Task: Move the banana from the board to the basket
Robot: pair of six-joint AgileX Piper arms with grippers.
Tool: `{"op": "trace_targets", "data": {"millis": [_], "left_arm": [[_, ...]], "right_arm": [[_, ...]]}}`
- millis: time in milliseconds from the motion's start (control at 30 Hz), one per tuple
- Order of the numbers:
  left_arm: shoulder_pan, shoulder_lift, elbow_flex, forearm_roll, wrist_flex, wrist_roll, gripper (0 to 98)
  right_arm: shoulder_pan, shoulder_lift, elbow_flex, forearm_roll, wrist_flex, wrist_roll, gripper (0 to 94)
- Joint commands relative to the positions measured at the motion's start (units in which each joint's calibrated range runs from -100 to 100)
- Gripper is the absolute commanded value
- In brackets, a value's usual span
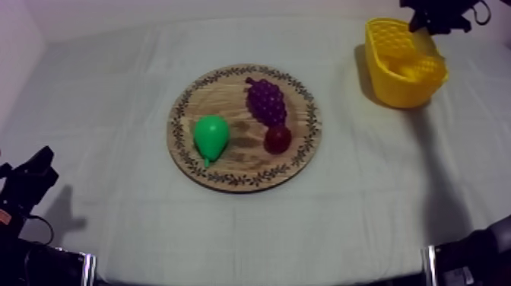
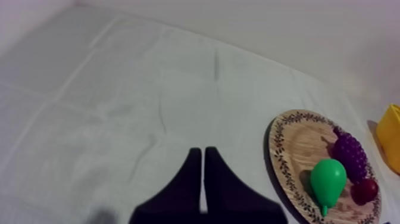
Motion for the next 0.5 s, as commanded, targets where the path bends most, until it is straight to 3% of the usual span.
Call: {"op": "trace_targets", "data": {"millis": [0, 467], "left_arm": [[0.0, 0.0, 0.0, -0.02, 0.0, 0.0, 0.1], [0.0, 0.0, 0.0, -0.02, 0.0, 0.0, 0.1]], "right_arm": [[1.5, 1.4, -0.9, 0.3, 0.0, 0.2, 10.7], [2.7, 11.9, -12.3, 1.1, 2.6, 0.6, 11.4]]}}
